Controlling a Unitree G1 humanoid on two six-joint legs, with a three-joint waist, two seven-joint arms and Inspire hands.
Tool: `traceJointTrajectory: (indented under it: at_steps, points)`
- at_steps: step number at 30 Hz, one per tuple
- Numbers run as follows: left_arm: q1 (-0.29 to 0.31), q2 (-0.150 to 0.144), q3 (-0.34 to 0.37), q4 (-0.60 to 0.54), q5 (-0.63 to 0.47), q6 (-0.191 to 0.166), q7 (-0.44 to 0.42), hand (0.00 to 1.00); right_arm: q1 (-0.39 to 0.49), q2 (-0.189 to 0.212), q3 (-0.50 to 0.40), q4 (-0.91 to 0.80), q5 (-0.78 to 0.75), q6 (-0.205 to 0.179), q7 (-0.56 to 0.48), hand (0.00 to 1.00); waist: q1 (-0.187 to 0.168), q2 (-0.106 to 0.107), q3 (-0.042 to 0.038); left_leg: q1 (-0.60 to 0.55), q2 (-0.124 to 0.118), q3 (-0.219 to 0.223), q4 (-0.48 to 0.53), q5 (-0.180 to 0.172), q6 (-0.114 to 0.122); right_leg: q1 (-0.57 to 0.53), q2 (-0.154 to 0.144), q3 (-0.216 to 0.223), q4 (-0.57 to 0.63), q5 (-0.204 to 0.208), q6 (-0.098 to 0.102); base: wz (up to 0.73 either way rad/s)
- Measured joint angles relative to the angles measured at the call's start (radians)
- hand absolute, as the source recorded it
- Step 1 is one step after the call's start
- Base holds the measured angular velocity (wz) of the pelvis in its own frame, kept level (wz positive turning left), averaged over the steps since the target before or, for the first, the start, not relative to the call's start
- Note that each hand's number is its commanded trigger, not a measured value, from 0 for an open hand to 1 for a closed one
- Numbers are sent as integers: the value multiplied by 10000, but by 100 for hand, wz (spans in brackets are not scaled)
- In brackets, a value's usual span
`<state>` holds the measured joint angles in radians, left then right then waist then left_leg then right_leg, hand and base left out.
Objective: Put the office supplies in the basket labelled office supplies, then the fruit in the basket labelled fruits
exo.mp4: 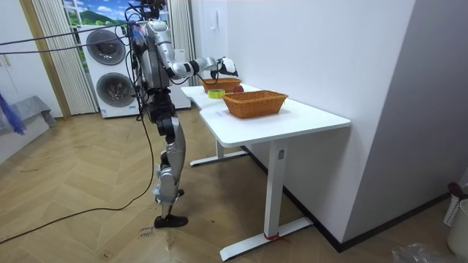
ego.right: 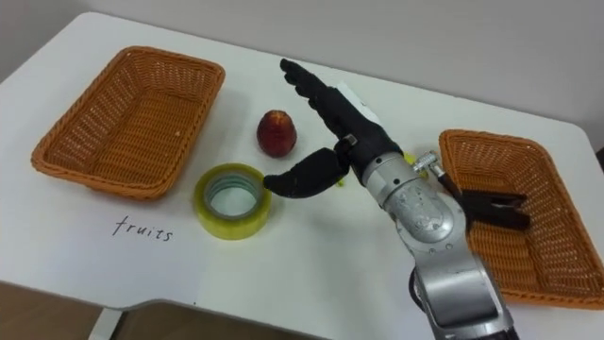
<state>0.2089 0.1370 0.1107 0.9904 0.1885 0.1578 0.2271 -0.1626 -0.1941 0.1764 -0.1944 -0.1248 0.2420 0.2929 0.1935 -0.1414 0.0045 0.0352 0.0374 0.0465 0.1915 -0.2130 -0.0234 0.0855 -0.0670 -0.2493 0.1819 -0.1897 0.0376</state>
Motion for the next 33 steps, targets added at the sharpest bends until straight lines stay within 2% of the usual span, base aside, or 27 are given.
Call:
traceJointTrajectory:
  at_steps: [9, 16, 33]
  points:
    - [7, 4, -151, -122, 2, 95, 43, 0, -69, 10, 14, 228, -445, 14, 0, 0, 52, -5, 16, -89, -1, -1, 30, 0, 0, -67, 1, 2, -12, 0, 0, 0]
    - [41, 0, -152, -166, 6, 156, 94, 0, -510, 10, 407, 747, -690, 227, 0, 0, 70, -20, 22, -157, -2, -9, 61, 12, -12, -159, 5, 28, -48, 0, -1, 0]
    - [-38, -20, -176, -283, 12, 176, 90, 0, -770, 88, 807, 754, -1808, 231, 11, 0, 174, -65, 68, -309, -53, -232, 77, 16, -12, -183, -6, -28, -141, 1, -2, 3]
